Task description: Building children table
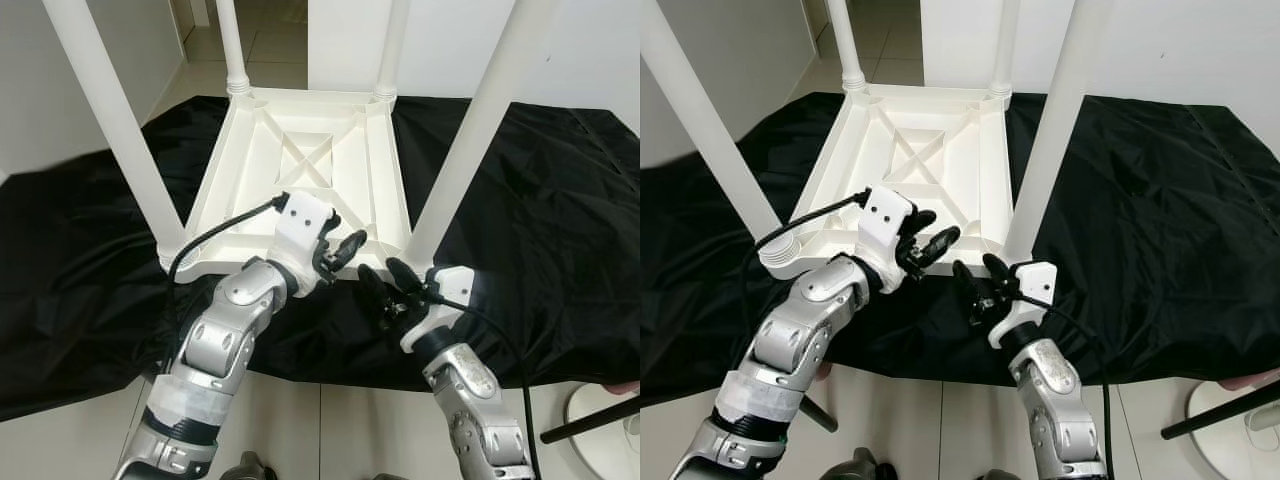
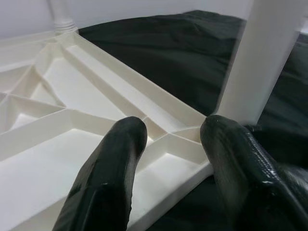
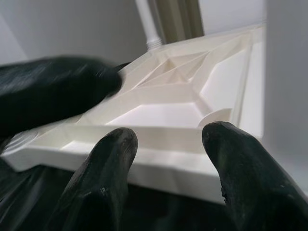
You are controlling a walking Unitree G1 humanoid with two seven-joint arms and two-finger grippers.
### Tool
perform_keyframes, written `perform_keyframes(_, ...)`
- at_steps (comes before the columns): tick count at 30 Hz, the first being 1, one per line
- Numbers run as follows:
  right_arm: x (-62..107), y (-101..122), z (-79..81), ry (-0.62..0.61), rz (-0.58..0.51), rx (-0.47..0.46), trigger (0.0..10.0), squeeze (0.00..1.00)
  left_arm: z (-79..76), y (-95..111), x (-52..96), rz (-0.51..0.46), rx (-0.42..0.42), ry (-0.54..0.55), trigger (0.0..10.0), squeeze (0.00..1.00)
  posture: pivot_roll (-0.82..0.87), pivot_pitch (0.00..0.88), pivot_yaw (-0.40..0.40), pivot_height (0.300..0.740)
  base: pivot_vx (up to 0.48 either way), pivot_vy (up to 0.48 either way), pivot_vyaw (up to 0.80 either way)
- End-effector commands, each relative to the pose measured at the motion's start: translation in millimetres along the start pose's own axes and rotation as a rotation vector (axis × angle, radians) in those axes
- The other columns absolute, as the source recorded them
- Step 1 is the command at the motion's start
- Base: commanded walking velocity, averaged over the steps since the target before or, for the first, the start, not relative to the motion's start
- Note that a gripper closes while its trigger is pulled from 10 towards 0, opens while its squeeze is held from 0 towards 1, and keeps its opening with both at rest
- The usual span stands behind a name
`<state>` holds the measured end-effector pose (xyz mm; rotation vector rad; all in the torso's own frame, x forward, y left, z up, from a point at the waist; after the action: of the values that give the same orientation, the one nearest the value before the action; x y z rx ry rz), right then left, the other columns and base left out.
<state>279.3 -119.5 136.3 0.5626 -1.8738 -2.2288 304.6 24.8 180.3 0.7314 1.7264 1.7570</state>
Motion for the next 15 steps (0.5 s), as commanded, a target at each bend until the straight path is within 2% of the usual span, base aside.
perform_keyframes(1,-0.8,-0.4,-5.9,-0.016,-0.001,-0.003,10.0,0.0,-24.7,-3.6,3.3,0.024,-0.011,-0.213,10.0,0.0,-0.02,0.005,0.043,0.74,0.0,0.0,0.0)
perform_keyframes(2,-0.8,-0.4,-5.9,-0.016,-0.001,-0.003,10.0,0.0,-24.7,-3.6,3.3,0.024,-0.011,-0.213,10.0,0.0,-0.02,0.005,0.043,0.74,0.0,0.0,0.0)
perform_keyframes(4,-1.8,3.4,-17.9,-0.033,-0.005,0.019,10.0,0.0,-40.1,-10.2,9.2,0.055,-0.041,-0.3,10.0,0.0,-0.02,0.004,0.047,0.74,0.0,0.0,0.0)
perform_keyframes(5,-1.8,3.4,-17.9,-0.033,-0.005,0.019,10.0,0.0,-40.1,-10.2,9.2,0.055,-0.041,-0.3,10.0,0.0,-0.02,0.004,0.047,0.74,0.0,0.0,0.0)
perform_keyframes(7,-1.9,8.8,-32.8,-0.037,-0.001,0.059,10.0,0.0,-45.9,-14.7,12.1,0.082,0.005,-0.332,10.0,0.0,-0.03,0.004,0.051,0.74,0.0,0.0,0.0)
perform_keyframes(15,-2.4,15.9,-56.6,-0.064,0.001,0.123,10.0,0.0,-43.2,-15.6,17.6,0.09,0.067,-0.329,10.0,0.0,-0.03,0.003,0.054,0.74,0.0,0.0,0.0)
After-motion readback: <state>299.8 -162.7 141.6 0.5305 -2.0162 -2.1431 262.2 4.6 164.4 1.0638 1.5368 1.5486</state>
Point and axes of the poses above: a point about 5 cm out from each wrist's last joint towards the gripper, its own x axis pointing back from the gripper into the wrist, its own y axis along the axis of the wrist's last joint, z = x × y, the point moved 3 cm from there along -x, pointing out of the wrist towards the gripper, and after that the axes turned 3 degrees about x, right-handed, at the moved point
